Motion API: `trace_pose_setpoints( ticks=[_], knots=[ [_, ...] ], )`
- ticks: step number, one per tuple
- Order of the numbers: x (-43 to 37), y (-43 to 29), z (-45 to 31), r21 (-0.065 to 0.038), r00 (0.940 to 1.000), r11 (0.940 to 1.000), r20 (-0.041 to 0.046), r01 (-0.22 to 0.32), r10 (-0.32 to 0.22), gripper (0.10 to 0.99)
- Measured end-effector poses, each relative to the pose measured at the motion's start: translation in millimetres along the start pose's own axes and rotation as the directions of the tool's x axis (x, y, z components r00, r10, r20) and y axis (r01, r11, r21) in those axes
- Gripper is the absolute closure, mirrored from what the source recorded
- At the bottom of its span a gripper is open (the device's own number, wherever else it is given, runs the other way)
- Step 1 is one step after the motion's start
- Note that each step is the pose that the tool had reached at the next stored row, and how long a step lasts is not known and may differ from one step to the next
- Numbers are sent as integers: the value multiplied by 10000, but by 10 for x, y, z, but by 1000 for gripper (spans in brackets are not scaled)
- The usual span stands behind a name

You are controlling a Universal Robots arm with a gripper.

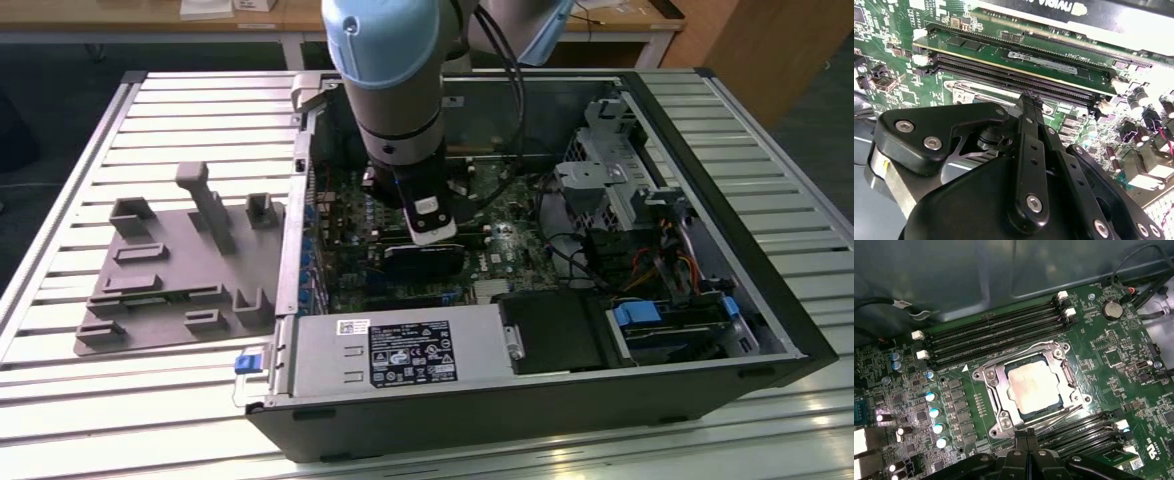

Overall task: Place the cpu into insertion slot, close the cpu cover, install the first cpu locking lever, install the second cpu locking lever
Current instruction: 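Install the second cpu locking lever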

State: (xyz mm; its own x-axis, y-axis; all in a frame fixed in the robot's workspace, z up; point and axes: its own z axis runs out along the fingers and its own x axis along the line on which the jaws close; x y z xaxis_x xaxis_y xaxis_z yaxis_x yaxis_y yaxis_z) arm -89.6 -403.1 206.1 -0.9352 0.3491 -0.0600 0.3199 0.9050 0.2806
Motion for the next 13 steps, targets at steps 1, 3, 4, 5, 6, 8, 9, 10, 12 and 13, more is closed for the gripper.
trace_pose_setpoints(
  ticks=[1,3,4,5,6,8,9,10,12,13],
  knots=[
    [-3,-12,-1,-54,10000,10000,-19,-9,9,980],
    [3,-28,4,-149,10000,9999,-52,-26,25,980],
    [10,-34,8,-189,10000,9998,-66,-33,32,980],
    [18,-40,14,-224,10000,9997,-78,-39,37,980],
    [30,-46,20,-255,10000,9997,-89,-44,42,980],
    [53,-58,33,-306,9999,9995,-105,-52,49,980],
    [65,-64,42,-328,9999,9994,-112,-56,52,980],
    [73,-70,49,-344,9999,9994,-118,-59,55,980],
    [84,-78,60,-372,9999,9993,-129,-65,60,980],
    [89,-81,63,-393,9999,9992,-138,-69,63,980]
  ],
)
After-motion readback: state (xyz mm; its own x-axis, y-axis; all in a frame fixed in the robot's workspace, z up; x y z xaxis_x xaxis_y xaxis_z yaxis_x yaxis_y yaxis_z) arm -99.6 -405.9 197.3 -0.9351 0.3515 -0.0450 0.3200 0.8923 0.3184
